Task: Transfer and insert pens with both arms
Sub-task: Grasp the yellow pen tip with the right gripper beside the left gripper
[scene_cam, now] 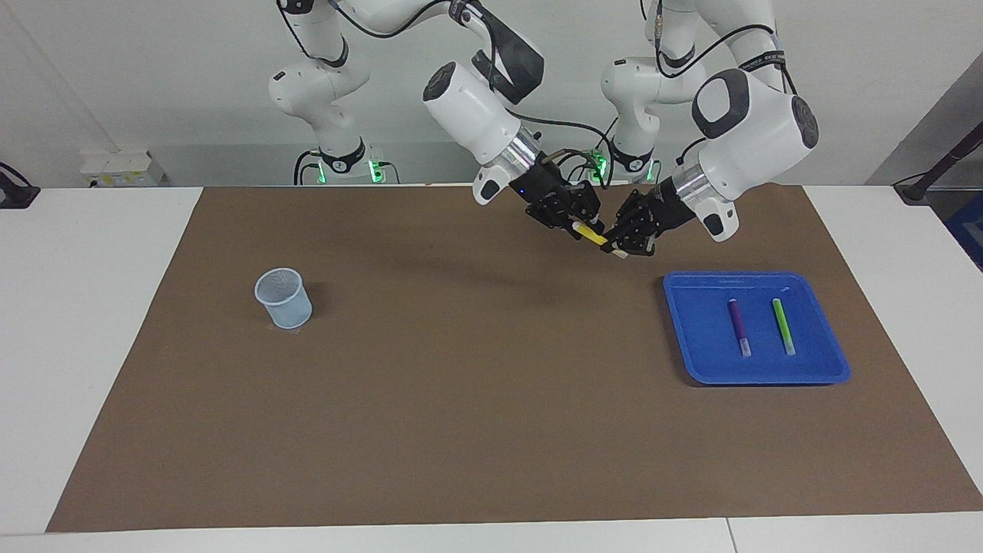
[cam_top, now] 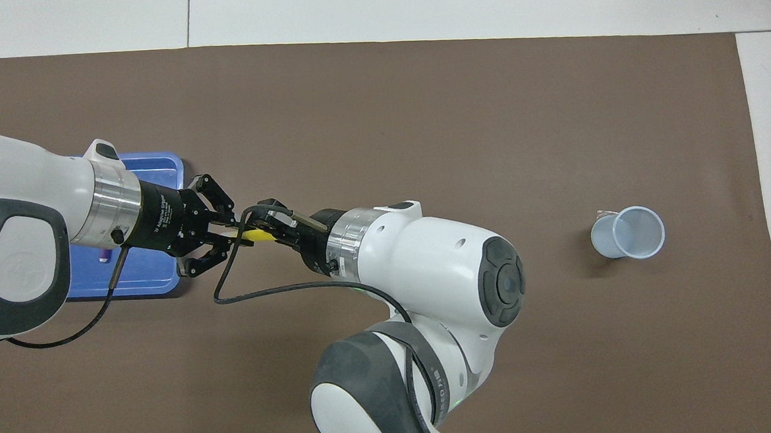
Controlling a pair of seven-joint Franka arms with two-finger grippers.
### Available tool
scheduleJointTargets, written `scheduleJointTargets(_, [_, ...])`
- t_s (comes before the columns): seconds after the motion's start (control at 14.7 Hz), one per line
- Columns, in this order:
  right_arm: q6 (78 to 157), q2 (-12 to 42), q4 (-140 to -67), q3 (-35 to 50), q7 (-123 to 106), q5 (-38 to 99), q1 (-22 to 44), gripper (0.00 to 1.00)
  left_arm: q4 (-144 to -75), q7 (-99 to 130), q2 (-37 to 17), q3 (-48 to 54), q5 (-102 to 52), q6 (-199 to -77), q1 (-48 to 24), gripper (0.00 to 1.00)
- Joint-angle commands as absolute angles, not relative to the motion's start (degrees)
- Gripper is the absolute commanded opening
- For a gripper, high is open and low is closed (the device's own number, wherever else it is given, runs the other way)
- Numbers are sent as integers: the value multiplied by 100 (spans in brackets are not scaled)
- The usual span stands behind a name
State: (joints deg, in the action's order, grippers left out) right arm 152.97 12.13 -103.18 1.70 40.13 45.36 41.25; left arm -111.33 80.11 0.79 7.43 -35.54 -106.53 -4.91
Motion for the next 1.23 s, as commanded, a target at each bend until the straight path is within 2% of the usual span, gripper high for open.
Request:
scheduleJointTargets(0.0, [15354,1309,-10204,167,3815,4614,4070,46,-11250,8086,228,694,-3656,-10582,-536,0])
scheduleJointTargets(0.34, [15354,1327,-10222,167,3727,4640,4060,29,-11250,8121,229,686,-3656,-10582,-545,0])
scheduleJointTargets(0.55, [15670,1327,-10301,167,3735,4658,4096,0,-11250,8121,246,686,-3656,-10582,-545,0])
scheduleJointTargets(0.95, [15671,1327,-10292,167,3806,4676,4104,0,-11250,8139,255,694,-3656,-10582,-545,0])
scheduleJointTargets(1.09, [15671,1336,-10231,167,3806,4684,4078,50,-11250,8174,255,686,-3656,-10582,-545,0])
scheduleJointTargets(1.16, [15671,1336,-10213,167,3823,4685,4087,51,-11250,8174,255,694,-3656,-10582,-545,0])
